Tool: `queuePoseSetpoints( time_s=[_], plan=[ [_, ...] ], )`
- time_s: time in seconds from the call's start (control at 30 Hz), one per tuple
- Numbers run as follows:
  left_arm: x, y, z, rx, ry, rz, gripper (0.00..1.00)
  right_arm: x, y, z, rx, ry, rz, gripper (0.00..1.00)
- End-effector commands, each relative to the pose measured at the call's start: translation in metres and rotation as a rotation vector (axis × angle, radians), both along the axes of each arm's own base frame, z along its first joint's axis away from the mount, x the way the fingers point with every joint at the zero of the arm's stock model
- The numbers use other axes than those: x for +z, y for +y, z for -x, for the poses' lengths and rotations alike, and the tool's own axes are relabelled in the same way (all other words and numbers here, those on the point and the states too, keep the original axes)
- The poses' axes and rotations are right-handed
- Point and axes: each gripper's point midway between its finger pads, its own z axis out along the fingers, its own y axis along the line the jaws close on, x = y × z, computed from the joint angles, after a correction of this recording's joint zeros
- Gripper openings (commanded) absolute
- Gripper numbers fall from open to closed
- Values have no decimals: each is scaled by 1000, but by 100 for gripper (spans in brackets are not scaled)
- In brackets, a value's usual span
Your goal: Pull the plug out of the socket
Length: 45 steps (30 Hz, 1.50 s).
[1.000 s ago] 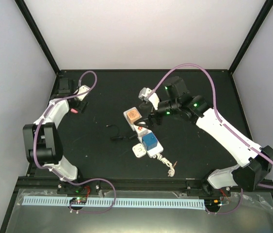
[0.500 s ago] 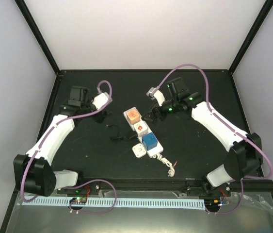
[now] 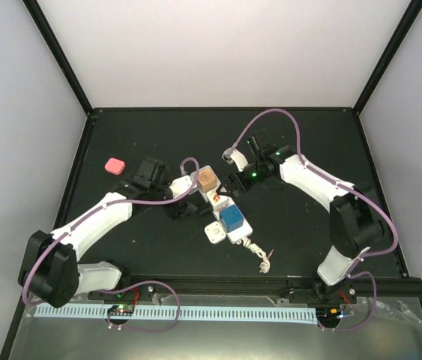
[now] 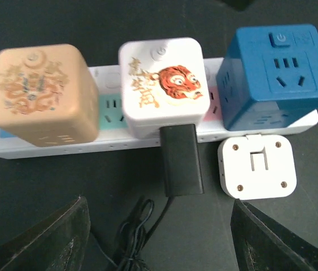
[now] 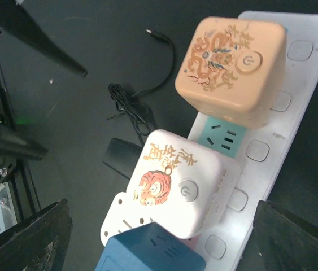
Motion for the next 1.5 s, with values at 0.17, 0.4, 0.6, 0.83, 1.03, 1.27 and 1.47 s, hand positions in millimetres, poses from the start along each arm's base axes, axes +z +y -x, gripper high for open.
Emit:
queuePoseSetpoints(
  time_s=[0.17, 0.4, 0.6, 0.83, 1.03, 1.27, 1.47],
  plan=[
    [-29, -18, 2, -42, 4, -36, 70, -25, 20, -7, -14, 44, 22, 90],
    [-54, -24, 1, -39, 68, -74, 65, -35, 26, -13, -24, 45, 36, 90],
    [-63, -28, 1, -54, 84, -111, 57, -43, 25, -15, -40, 57, 51, 89],
    [-62, -33, 1, -60, 84, -125, 52, -54, 24, -17, -54, 74, 67, 87],
    [-55, -42, 0, -62, 95, -110, 41, -57, 26, -19, -55, 80, 64, 85],
    [-67, -44, -7, -47, 106, -176, 31, -50, 17, -29, -75, 72, 54, 85],
    [-54, -55, -18, -33, 76, -131, 25, -46, 13, -31, -81, 60, 53, 84]
  ],
)
